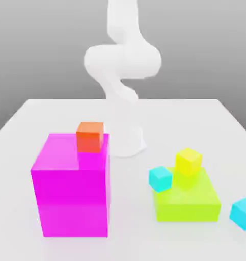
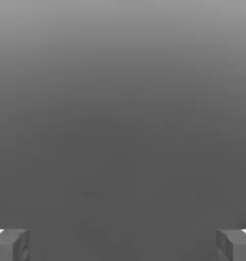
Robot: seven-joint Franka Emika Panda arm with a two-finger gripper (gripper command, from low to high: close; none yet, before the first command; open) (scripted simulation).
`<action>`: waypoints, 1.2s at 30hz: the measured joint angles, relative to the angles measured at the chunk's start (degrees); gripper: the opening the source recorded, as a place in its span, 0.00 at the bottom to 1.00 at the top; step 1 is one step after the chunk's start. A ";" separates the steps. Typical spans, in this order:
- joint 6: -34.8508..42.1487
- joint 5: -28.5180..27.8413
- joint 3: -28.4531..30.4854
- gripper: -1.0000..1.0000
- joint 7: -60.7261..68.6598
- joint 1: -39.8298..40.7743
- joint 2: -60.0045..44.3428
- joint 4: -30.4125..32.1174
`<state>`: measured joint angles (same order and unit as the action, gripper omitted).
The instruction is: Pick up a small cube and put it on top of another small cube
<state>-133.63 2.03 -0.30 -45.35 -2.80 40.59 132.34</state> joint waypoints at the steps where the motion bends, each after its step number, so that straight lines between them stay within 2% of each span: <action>1: -0.79 0.94 -0.28 0.50 0.27 -1.08 -2.26 0.24; 9: -6.59 6.24 -4.49 0.50 0.97 -8.06 -19.05 1.97; 15: -11.15 6.34 -9.31 0.50 -1.25 -12.20 -31.46 3.33; 19: -14.38 3.39 -12.05 0.50 -4.87 -16.42 -39.81 4.30; 23: -17.54 -1.96 -12.33 0.50 -10.21 -20.54 -48.18 5.26; 27: -20.81 -8.56 -10.91 0.50 -16.30 -25.40 -56.46 5.83; 31: -26.89 -12.13 -7.92 0.50 -19.13 -28.37 -64.76 4.45; 32: -28.00 -12.74 -7.53 0.00 -19.61 -28.64 -66.21 4.16; 36: -28.04 -12.78 -7.54 0.00 -19.65 -28.62 -66.22 4.16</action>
<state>-161.68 -10.76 -7.85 -65.00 -31.42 -25.62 136.49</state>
